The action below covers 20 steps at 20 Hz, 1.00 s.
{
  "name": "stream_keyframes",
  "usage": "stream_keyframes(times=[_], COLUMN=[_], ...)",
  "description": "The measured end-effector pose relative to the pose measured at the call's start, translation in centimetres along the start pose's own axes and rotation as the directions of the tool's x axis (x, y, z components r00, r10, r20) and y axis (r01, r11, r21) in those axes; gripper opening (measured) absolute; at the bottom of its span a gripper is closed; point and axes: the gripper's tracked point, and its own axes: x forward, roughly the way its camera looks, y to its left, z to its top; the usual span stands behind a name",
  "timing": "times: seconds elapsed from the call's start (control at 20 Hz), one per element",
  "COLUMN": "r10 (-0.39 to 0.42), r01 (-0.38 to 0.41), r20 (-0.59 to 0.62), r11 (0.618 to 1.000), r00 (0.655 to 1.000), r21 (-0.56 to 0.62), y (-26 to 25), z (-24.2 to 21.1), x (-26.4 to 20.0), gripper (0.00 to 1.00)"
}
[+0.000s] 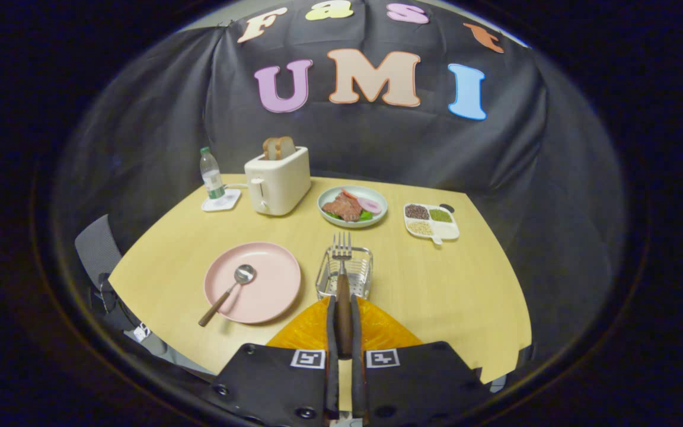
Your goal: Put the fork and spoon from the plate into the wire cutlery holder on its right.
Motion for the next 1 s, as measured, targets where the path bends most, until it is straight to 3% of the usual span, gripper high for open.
stream_keyframes(times=[0.25,0.45,1.0], r10=[0.063,0.068,0.021], r01=[-0.067,-0.076,-0.062], r20=[-0.169,-0.257,-0.351], r11=[0.998,0.997,0.992], r00=[0.984,0.964,0.936], r21=[-0.018,-0.023,-0.106], y=[0.1,-0.3,0.3], z=[-0.9,-0.8,-0.8], x=[0.3,1.3,5.8], gripper=[0.11,0.11,0.11])
